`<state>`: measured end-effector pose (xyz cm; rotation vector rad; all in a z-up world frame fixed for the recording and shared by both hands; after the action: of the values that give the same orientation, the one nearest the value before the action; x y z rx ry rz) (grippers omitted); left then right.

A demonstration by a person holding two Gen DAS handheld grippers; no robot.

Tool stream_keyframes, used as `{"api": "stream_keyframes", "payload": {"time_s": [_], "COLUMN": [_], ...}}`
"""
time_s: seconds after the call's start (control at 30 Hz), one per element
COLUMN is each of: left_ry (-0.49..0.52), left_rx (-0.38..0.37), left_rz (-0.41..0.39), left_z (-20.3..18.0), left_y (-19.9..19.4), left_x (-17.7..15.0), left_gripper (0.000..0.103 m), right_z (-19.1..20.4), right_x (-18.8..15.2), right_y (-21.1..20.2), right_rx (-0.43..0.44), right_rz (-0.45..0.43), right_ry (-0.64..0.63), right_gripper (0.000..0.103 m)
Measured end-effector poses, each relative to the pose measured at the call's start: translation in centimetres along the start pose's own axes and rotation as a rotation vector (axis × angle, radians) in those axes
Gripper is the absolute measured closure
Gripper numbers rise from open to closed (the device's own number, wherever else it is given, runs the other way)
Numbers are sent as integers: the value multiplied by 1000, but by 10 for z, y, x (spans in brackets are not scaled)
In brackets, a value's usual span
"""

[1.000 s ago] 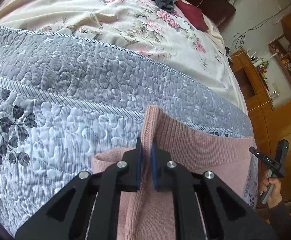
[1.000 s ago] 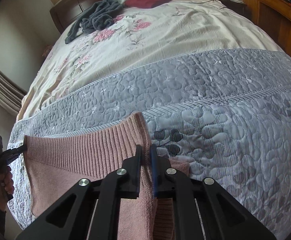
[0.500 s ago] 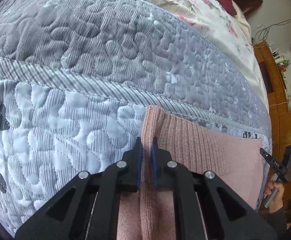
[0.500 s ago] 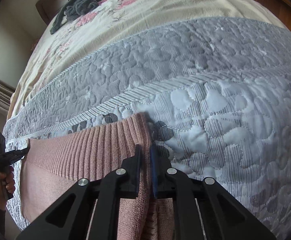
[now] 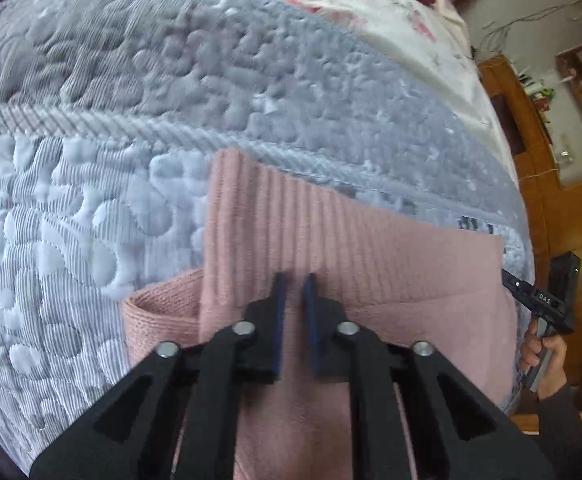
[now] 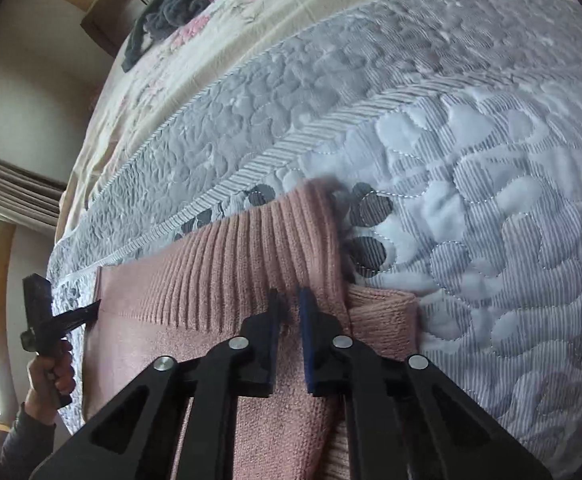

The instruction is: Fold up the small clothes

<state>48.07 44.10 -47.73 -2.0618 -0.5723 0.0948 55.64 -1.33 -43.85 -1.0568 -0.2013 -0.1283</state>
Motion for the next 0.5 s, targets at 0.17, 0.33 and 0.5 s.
{"api": "stream_keyframes", "payload": {"time_s": [0.17, 0.33, 0.5], "left_ry": [78, 122, 69], "left_rx": [-135, -125, -85], "left_rz": [-44, -4, -24], "left_z": [-36, -30, -12], "left_y": [-42, -42, -46], "left_x": [-17, -66, -75], "left_gripper": [97, 94, 97], "right_z": [30, 31, 28], "right_x": [-22, -80, -82], "right_y": [-41, -25, -35], "right_rx": [117, 86, 63], "right_rz": [-34, 56, 24], "right_ry": [-34, -126, -99], "right_gripper": [94, 103, 97]}}
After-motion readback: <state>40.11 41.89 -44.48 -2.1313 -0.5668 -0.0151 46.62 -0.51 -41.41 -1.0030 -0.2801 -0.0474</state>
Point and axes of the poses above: each gripper's, at about its wrist camera, not at the fingertips, and y roughly the way its jaws point, z to its left, x to its top, the point moved 5 cm from there along y, roughly the way its jaws point, and after that the axes turned 2 degrees about -x, right-handed, at the moved point
